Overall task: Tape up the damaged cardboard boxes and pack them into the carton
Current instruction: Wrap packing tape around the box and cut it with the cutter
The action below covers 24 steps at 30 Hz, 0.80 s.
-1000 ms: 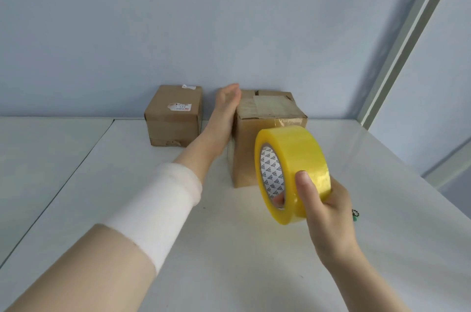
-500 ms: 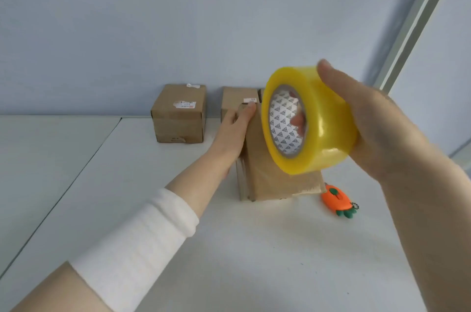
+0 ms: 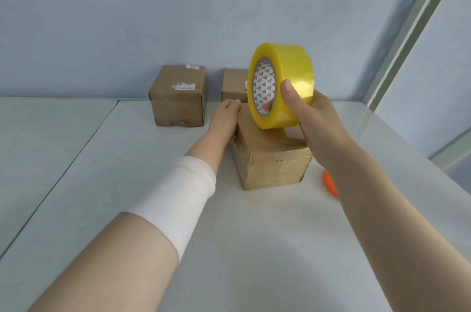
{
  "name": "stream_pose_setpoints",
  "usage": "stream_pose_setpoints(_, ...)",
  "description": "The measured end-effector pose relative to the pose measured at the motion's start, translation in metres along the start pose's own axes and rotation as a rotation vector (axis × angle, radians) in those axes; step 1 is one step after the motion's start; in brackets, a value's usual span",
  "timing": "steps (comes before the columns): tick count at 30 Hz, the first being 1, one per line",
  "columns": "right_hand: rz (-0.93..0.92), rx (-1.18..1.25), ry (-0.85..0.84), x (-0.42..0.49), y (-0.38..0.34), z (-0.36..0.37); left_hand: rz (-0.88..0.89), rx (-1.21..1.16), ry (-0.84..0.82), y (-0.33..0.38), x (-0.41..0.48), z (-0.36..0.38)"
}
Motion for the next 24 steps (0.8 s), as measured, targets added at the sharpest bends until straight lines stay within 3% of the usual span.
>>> stream_pose_setpoints(6,-0.144,0.029,0.121,-0.024,-0.002,-0.011,0.014,-0.004,-0.036,-0.003,0.007,0.002)
stream_pose_setpoints(9,-0.193,0.088,0.009,-0.038,0.003,-0.015,0.008,-0.007,-0.036,-0.003,0.007,0.003)
stream_pose_setpoints(12,-0.197,-0.029,-0.040,-0.040,0.008,-0.010,0.026,0.009,-0.032,-0.001,0.007,0.003)
stream_pose_setpoints(17,-0.260,0.050,0.120,-0.066,-0.008,-0.012,0.018,0.060,-0.061,0.000,0.006,0.004)
stream_pose_setpoints(24,-0.006,0.044,0.127,-0.133,0.034,-0.014,0.039,0.115,-0.069,-0.001,0.005,0.005)
Point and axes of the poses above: each hand's wrist, its own x-axis towards the middle knuckle, its own z-axis out of the palm, y = z × x, the point moved 5 cm from there along x, towards the middle knuckle, and after that the axes turned 6 degrees about x, right-handed, at the moved point
